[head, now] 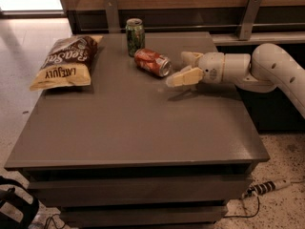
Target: Place coke can upright
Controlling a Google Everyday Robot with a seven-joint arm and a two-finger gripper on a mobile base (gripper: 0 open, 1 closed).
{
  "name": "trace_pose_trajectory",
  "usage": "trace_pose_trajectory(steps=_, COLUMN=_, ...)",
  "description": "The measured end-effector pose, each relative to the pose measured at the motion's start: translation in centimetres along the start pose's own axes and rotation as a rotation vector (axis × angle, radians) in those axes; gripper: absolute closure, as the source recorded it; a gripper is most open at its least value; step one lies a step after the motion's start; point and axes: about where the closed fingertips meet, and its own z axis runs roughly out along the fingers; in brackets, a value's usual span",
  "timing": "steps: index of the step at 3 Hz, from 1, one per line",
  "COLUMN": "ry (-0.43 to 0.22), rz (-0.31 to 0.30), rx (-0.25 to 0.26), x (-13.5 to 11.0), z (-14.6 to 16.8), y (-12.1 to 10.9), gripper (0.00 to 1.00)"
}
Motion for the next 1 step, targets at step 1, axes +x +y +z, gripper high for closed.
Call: trace_pose_trajectory(steps=1, ry=0.000, rz=0.000, rx=0.000, x=0.00, z=0.01, y=0.00, gripper=0.00)
